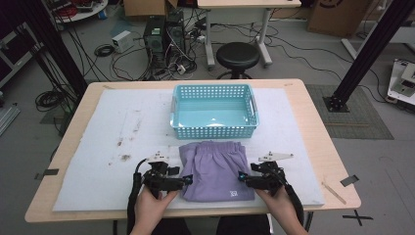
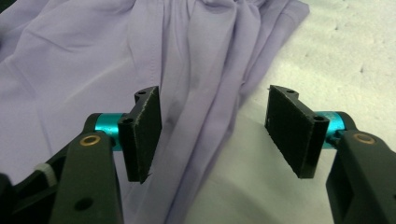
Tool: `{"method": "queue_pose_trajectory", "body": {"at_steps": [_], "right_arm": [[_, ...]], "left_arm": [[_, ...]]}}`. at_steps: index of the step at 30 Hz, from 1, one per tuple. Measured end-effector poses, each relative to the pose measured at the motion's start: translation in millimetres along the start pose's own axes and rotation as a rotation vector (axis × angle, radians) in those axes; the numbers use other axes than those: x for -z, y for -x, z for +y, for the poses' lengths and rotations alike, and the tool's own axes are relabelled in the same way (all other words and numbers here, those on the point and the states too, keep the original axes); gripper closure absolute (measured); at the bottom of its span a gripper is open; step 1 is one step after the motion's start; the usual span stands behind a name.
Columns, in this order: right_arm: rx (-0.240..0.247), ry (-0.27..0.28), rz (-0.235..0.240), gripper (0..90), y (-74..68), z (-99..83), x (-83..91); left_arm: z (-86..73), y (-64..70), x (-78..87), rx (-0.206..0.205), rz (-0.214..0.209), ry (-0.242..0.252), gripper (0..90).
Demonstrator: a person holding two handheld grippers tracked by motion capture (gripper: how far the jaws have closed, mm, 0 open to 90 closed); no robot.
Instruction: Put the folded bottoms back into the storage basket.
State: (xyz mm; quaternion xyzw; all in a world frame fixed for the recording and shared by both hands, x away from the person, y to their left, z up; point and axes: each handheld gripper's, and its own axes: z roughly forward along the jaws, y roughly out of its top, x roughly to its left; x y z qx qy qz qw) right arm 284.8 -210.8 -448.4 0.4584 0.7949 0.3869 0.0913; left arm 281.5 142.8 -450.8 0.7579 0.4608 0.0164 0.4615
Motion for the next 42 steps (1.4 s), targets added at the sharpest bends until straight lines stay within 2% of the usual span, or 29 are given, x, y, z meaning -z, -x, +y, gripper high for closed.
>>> {"method": "queue_pose_trajectory", "body": {"at_steps": [4,10,16,22,30,37,42], "right_arm": [[0.006,-0.005,0.002,34.9,-3.1,0.4,-1.5],[-0.002,-0.003,0.011,35.3,-3.1,0.5,-2.0],[0.003,0.000,0.006,42.8,-4.7,1.2,-3.7],[0.006,-0.002,0.002,49.2,-5.6,1.9,-4.5],[-0.013,-0.002,0.013,60.2,-5.0,3.2,-6.4],[-0.065,-0.002,0.031,71.2,1.0,3.7,-6.1],[-0.052,-0.011,0.038,81.2,-1.1,4.5,-8.1]], "left_arm": [[-0.4,6.9,-6.0,-0.017,0.010,0.008,23.1],[1.3,11.3,-12.6,-0.019,-0.015,0.007,22.4],[4.1,15.8,-18.3,-0.037,-0.009,-0.001,25.0],[6.0,17.0,-21.8,-0.043,0.004,-0.001,38.3],[8.0,16.9,-25.0,-0.046,0.003,-0.003,47.4],[9.3,12.9,-24.9,-0.030,-0.004,-0.009,57.9],[10.3,12.7,-26.7,-0.037,-0.004,-0.015,68.1]]}}
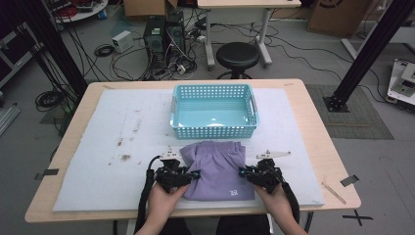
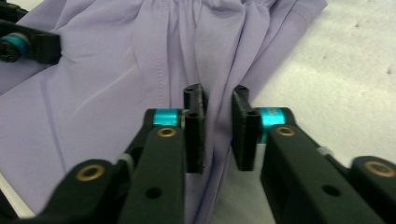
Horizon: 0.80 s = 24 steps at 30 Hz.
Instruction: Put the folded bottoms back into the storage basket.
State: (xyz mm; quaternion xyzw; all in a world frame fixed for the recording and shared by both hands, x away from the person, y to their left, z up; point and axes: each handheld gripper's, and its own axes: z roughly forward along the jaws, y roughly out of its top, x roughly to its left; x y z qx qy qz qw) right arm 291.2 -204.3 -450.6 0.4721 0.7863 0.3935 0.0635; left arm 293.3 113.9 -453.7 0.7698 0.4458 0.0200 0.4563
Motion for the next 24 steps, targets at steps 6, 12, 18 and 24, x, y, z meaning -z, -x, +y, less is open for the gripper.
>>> {"method": "queue_pose_trajectory", "body": {"at_steps": [6,12,18,24], "right_arm": [[0.017,-0.001,0.002,85.4,-1.9,0.2,0.1],[0.028,0.013,0.010,86.9,-2.0,1.1,3.7],[0.051,0.038,0.011,87.1,-4.5,3.4,10.7],[0.072,0.079,0.016,87.1,-8.3,9.7,21.1]], "left_arm": [[0.1,0.9,-0.1,-0.027,-0.009,-0.004,76.7],[0.7,1.6,3.4,-0.067,-0.030,0.028,83.9],[4.6,4.7,10.5,-0.100,-0.043,0.065,84.6],[11.3,10.4,21.2,-0.154,-0.052,0.113,84.7]]}}
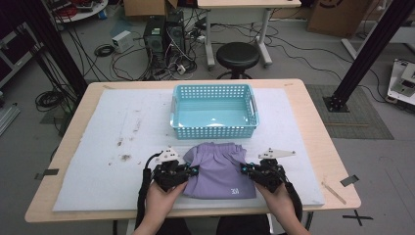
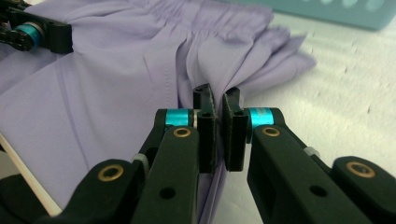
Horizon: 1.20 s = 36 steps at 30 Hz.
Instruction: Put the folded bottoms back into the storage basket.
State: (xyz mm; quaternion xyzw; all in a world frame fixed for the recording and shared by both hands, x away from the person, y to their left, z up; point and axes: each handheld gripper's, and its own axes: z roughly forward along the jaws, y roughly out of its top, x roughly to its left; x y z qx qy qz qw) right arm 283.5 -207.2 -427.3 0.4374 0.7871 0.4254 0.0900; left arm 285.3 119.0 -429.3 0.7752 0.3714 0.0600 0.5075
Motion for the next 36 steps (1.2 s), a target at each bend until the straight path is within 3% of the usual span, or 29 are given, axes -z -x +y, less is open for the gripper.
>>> {"method": "queue_pose_trajectory", "body": {"at_steps": [10,19,28,36], "right_arm": [[0.021,0.064,0.030,87.1,-5.1,18.9,12.9],[0.032,0.138,0.041,87.1,-5.3,46.2,25.7],[0.039,0.184,0.034,87.1,1.0,87.1,29.6],[0.038,0.215,-0.007,87.1,13.3,124.5,24.3]], "left_arm": [[16.8,-2.9,22.0,-0.031,-0.026,0.078,84.9],[42.7,-5.4,34.7,-0.066,-0.032,0.134,85.0],[82.2,-18.5,38.4,-0.090,-0.007,0.162,85.0],[121.0,-31.4,32.4,-0.125,0.030,0.182,84.9]]}}
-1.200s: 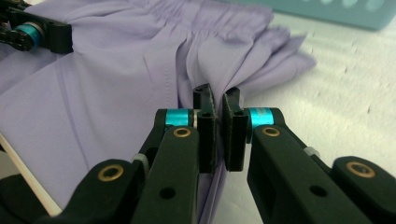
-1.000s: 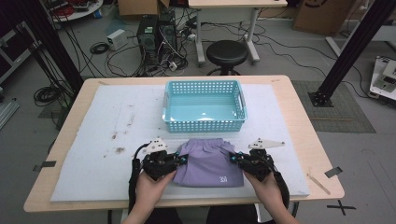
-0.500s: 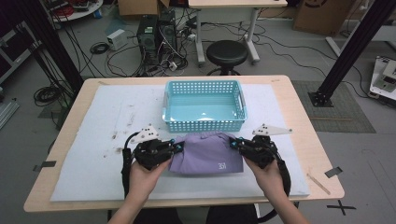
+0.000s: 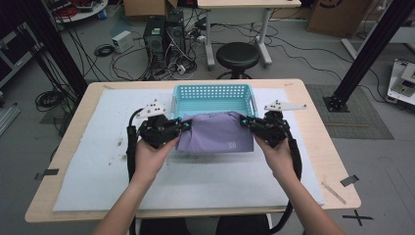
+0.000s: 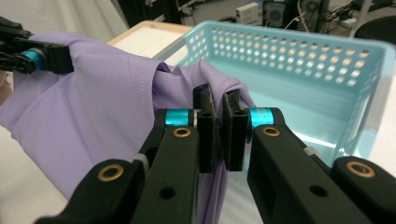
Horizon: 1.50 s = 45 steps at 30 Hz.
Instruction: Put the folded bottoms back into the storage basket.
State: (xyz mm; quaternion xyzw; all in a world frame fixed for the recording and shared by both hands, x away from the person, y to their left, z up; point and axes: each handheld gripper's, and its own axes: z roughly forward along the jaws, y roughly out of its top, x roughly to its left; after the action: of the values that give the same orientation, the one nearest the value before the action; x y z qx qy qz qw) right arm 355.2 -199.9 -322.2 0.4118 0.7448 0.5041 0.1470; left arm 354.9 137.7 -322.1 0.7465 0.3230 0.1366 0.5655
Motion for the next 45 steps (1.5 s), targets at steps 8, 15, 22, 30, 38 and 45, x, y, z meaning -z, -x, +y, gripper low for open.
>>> {"method": "queue_pose_trajectory", "body": {"at_steps": [8,15,22,30,38,45], "right_arm": [[0.001,0.006,-0.050,87.1,17.7,30.5,-22.8],[-0.008,-0.006,-0.089,87.1,36.5,45.6,-51.5],[-0.021,-0.006,-0.130,87.1,56.0,55.0,-76.3],[-0.022,-0.056,-0.188,67.1,72.3,52.4,-106.4],[-0.042,-0.084,-0.233,50.6,81.0,40.1,-92.1],[-0.016,-0.073,-0.244,43.6,77.4,32.8,-67.7]], "left_arm": [[18.4,-27.5,-25.4,-0.017,0.052,-0.010,85.0],[23.2,-57.4,-50.5,0.005,0.075,-0.005,85.0],[29.4,-79.3,-74.9,-0.002,0.104,-0.002,85.0],[13.4,-96.8,-104.2,-0.007,0.276,-0.155,56.3],[-4.3,-104.7,-75.6,0.021,0.312,-0.122,34.0],[-6.7,-88.5,-38.4,-0.009,0.274,-0.052,33.9]]}}
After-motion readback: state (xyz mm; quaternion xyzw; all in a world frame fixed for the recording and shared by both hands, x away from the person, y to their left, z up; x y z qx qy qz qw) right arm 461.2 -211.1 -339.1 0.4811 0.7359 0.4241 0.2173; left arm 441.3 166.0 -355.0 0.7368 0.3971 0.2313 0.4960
